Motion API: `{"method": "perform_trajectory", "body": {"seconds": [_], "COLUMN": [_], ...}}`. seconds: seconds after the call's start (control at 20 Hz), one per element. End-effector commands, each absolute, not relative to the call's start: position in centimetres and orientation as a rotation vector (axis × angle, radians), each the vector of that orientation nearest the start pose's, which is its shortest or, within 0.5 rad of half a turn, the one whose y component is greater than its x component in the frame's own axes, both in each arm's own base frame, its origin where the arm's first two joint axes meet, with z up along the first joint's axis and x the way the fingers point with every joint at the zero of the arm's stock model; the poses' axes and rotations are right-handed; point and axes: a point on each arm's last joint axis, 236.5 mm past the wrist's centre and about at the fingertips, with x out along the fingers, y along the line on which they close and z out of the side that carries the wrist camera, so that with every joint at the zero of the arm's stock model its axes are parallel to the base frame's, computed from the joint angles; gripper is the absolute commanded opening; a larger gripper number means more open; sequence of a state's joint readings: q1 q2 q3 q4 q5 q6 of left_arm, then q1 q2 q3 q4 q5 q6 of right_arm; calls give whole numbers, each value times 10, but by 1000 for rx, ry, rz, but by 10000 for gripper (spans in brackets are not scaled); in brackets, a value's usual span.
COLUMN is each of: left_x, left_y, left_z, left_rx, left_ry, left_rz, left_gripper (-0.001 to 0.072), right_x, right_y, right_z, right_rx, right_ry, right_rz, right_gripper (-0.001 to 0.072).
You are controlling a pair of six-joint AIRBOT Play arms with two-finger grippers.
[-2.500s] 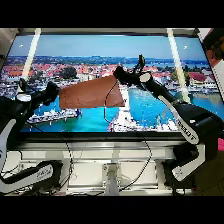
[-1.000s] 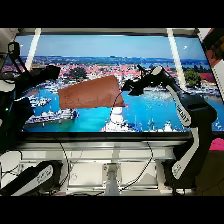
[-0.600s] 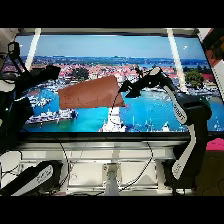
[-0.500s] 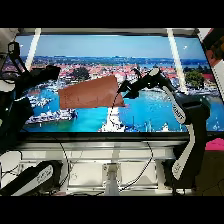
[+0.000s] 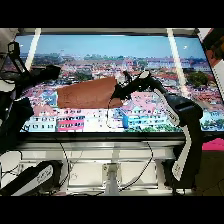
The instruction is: Fold the clothes and pants, and hang the long-sleeved shirts on hangers.
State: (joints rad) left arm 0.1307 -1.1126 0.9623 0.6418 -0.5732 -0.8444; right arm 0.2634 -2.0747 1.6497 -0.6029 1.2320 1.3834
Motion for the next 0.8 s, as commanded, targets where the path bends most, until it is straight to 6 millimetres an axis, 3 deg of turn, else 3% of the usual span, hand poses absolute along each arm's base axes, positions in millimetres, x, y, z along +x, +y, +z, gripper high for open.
{"method": "perform_trajectory", "body": {"seconds": [0.0,0.2,0.3,0.4,0.55,0.75], "left_x": [462,461,460,456,446,432], "left_y": [-43,-48,-55,-63,-79,-85], "left_z": [121,122,126,134,157,189], "left_rx": [-262,-259,-253,-244,-222,-184], "left_ry": [516,515,509,494,450,380], "left_rz": [-283,-294,-308,-327,-365,-382], "left_gripper": [600,599,600,600,600,600], "right_x": [447,477,497,518,545,553], "right_y": [312,303,284,251,172,14], "right_z": [-85,-32,3,41,101,149], "right_rx": [611,519,443,370,305,274], "right_ry": [1452,1319,1238,1148,996,887], "right_rz": [798,900,884,801,611,240], "right_gripper": [33,7,7,7,7,7]}}
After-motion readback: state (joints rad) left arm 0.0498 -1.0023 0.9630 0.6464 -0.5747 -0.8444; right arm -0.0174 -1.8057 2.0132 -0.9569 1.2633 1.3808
